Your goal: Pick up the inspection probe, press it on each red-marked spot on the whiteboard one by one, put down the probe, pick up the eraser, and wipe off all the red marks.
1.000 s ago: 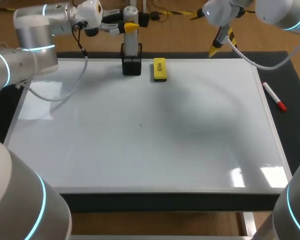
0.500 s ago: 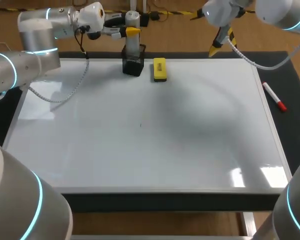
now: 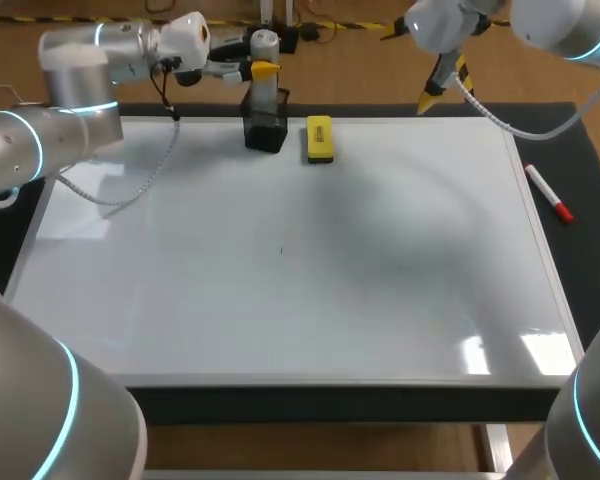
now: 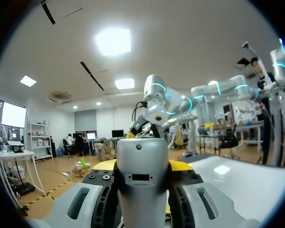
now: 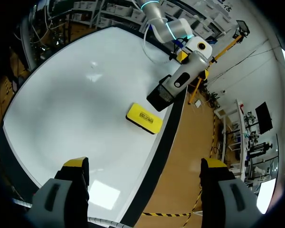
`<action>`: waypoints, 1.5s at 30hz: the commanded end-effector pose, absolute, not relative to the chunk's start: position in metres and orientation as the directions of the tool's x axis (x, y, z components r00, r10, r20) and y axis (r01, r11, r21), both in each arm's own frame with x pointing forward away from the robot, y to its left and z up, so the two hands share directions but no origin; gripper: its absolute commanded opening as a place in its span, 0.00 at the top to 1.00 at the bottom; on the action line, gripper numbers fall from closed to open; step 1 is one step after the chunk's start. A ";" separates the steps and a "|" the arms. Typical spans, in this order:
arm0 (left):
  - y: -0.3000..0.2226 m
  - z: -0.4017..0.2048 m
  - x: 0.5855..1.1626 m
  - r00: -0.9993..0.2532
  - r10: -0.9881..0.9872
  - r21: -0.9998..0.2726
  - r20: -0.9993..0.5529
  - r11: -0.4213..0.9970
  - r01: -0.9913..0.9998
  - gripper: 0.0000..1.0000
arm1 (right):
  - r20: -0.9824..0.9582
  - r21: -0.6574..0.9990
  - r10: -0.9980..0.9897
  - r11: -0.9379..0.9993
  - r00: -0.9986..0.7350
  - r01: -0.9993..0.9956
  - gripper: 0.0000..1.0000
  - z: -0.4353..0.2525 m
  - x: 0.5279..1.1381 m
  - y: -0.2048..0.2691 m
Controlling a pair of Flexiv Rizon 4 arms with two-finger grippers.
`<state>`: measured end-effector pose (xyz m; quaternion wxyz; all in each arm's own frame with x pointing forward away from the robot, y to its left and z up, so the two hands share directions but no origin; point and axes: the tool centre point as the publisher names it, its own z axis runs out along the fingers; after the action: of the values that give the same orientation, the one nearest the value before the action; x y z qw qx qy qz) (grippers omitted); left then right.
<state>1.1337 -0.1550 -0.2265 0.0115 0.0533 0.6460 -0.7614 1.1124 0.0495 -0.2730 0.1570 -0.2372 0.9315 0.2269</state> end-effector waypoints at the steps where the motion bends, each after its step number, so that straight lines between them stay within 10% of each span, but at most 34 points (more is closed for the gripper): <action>1: -0.156 -0.238 1.143 -0.992 0.083 -0.979 -0.098 -0.188 0.081 1.00 | -0.397 0.346 -0.374 0.785 -0.838 -0.514 0.00 -0.272 1.112 0.049; 21: -0.154 -0.262 1.146 -0.995 0.092 -0.982 -0.048 -0.184 0.031 1.00 | -0.397 0.346 -0.374 0.785 -0.838 -0.514 0.00 -0.272 1.112 0.049; 25: -0.154 -0.262 1.146 -0.995 0.091 -0.982 -0.048 -0.186 0.030 0.45 | -0.397 0.346 -0.374 0.785 -0.838 -0.514 0.00 -0.272 1.112 0.049; 26: -0.153 -0.262 1.146 -0.995 0.090 -0.982 -0.048 -0.186 0.031 0.00 | -0.397 0.346 -0.374 0.785 -0.838 -0.514 0.00 -0.272 1.112 0.049; 45: -0.099 -0.241 1.125 -0.974 -0.163 -0.986 -0.156 0.079 0.144 0.00 | -0.397 0.346 -0.374 0.785 -0.838 -0.514 0.00 -0.272 1.112 0.049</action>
<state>1.1641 -0.1123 -0.2632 0.0444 0.0598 0.6755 -0.7336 1.1123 0.0496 -0.2730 0.1569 -0.2372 0.9315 0.2268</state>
